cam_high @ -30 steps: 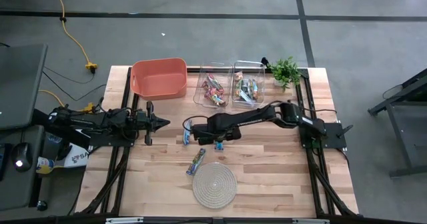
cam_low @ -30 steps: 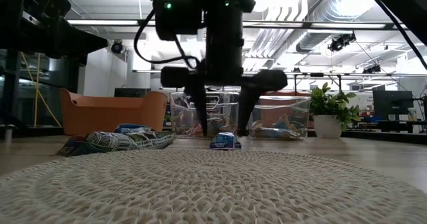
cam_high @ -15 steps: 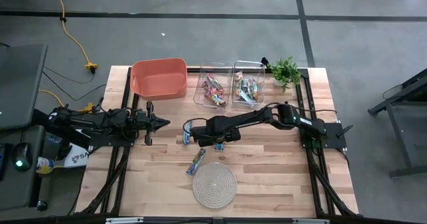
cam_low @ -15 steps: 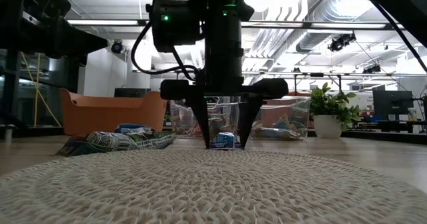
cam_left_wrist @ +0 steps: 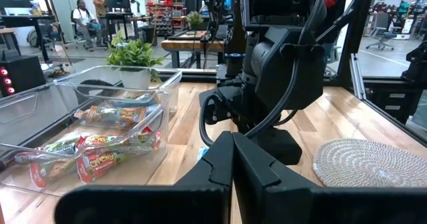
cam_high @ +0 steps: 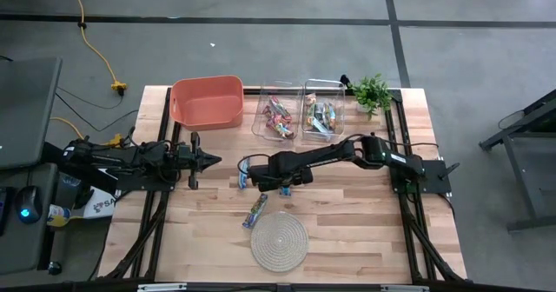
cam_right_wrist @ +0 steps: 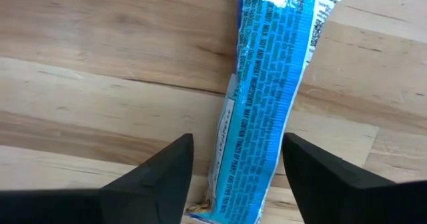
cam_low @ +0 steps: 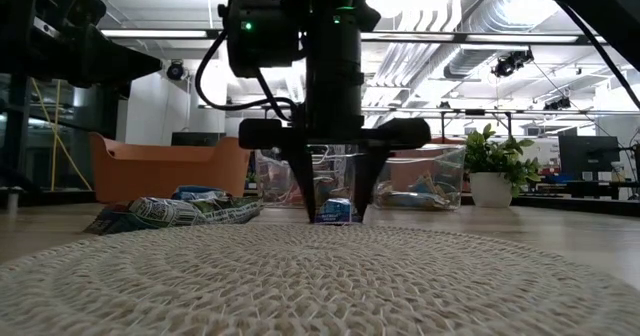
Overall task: Pick and place Granola Bars by type
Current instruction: Put the blue granola bar into the orange bin
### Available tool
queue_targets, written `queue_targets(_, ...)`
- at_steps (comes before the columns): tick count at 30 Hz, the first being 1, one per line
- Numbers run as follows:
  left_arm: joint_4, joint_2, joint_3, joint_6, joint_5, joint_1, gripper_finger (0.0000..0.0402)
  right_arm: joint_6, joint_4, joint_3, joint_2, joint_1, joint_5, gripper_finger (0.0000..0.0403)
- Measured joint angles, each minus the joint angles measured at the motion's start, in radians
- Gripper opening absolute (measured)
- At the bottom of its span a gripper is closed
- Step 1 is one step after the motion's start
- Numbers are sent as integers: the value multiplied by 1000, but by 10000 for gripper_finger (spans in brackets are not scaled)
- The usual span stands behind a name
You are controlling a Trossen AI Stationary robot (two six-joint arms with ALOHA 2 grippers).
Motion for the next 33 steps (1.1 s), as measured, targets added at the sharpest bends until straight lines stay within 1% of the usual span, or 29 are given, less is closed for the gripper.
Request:
queue_targets(5,0,0,0,0,0,0,0,-5,2,0,1,0,-2,180)
queue_targets(25,0,0,0,0,0,0,0,-8,2,-1,1,13,0,99)
queue_targets(33,0,0,0,0,0,0,0,-2,8,-6,-36,20,22,67)
